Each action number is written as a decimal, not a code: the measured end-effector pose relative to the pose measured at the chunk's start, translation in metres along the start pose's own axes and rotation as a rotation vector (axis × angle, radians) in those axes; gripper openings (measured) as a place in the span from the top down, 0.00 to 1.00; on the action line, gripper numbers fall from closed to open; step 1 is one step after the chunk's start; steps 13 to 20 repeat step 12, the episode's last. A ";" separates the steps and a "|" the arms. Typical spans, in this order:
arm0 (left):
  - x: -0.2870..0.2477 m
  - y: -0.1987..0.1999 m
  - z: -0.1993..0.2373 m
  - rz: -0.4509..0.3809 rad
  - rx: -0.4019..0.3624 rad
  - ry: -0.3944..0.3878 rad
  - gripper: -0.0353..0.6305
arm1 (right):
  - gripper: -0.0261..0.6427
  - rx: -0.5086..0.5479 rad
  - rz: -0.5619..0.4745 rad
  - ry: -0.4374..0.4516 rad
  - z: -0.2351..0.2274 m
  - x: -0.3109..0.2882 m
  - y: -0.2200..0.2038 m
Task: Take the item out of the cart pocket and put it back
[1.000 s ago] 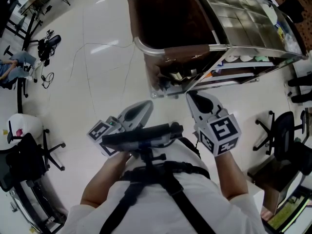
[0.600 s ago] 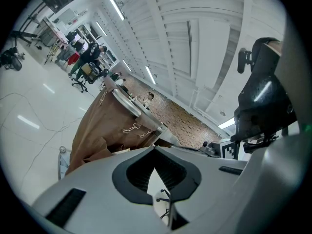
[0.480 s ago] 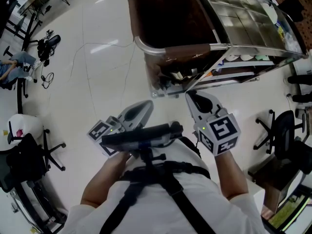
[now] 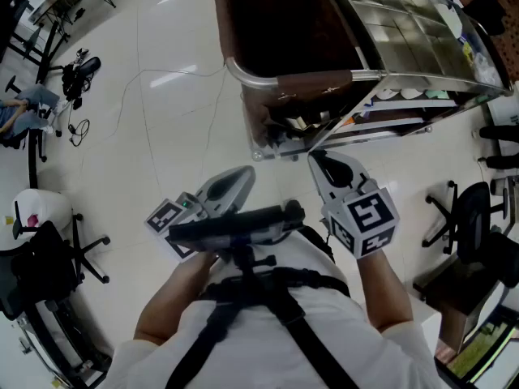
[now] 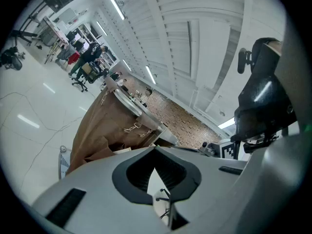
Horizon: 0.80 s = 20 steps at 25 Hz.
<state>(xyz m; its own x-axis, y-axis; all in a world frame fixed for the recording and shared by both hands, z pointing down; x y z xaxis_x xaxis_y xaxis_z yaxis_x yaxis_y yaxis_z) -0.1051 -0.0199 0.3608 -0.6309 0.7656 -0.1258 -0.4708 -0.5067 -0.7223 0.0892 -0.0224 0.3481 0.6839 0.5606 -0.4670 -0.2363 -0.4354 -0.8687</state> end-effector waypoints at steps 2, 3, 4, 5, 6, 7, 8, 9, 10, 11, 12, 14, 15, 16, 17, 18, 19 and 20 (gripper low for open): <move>0.000 0.000 0.001 0.001 0.000 0.000 0.96 | 0.96 -0.003 0.009 0.004 0.001 -0.001 -0.001; 0.001 0.000 0.001 0.002 0.000 0.000 0.96 | 0.96 -0.004 0.012 0.005 0.002 -0.001 -0.002; 0.002 0.000 0.002 0.003 0.001 0.000 0.96 | 0.96 -0.004 0.013 0.006 0.003 -0.002 -0.002; 0.002 0.000 0.002 0.003 0.001 0.000 0.96 | 0.96 -0.003 0.015 0.007 0.004 -0.002 -0.002; 0.004 0.000 0.002 0.003 0.002 -0.001 0.96 | 0.96 -0.002 0.017 0.009 0.006 -0.003 -0.002; 0.005 0.001 0.002 0.004 0.003 -0.002 0.96 | 0.96 -0.001 0.020 0.011 0.008 -0.003 -0.002; 0.006 0.001 0.003 0.005 0.003 -0.003 0.96 | 0.96 0.000 0.023 0.013 0.010 -0.004 -0.002; 0.007 0.001 0.003 0.006 0.003 -0.004 0.96 | 0.96 -0.001 0.026 0.014 0.011 -0.004 -0.002; 0.008 0.001 0.004 0.007 0.003 -0.005 0.96 | 0.96 -0.001 0.029 0.014 0.012 -0.005 -0.003; 0.009 0.002 0.004 0.008 0.003 -0.006 0.96 | 0.96 -0.001 0.031 0.013 0.014 -0.006 -0.003; 0.010 0.002 0.005 0.010 0.003 -0.008 0.96 | 0.96 -0.001 0.033 0.013 0.015 -0.006 -0.003; 0.010 0.002 0.005 0.010 0.003 -0.008 0.96 | 0.96 -0.001 0.033 0.013 0.015 -0.006 -0.003; 0.010 0.002 0.005 0.010 0.003 -0.008 0.96 | 0.96 -0.001 0.033 0.013 0.015 -0.006 -0.003; 0.010 0.002 0.005 0.010 0.003 -0.008 0.96 | 0.96 -0.001 0.033 0.013 0.015 -0.006 -0.003; 0.010 0.002 0.005 0.010 0.003 -0.008 0.96 | 0.96 -0.001 0.033 0.013 0.015 -0.006 -0.003; 0.010 0.002 0.005 0.010 0.003 -0.008 0.96 | 0.96 -0.001 0.033 0.013 0.015 -0.006 -0.003; 0.010 0.002 0.005 0.010 0.003 -0.008 0.96 | 0.96 -0.001 0.033 0.013 0.015 -0.006 -0.003; 0.010 0.002 0.005 0.010 0.003 -0.008 0.96 | 0.96 -0.001 0.033 0.013 0.015 -0.006 -0.003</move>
Point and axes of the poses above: the fingertips, and each gripper's own axes: x backward along the fingers, z to its left, y out of its top, the point moved 6 cm from there along x, backward along the fingers, and after that the axes turned 11 degrees about y, right-handed, at the moved point
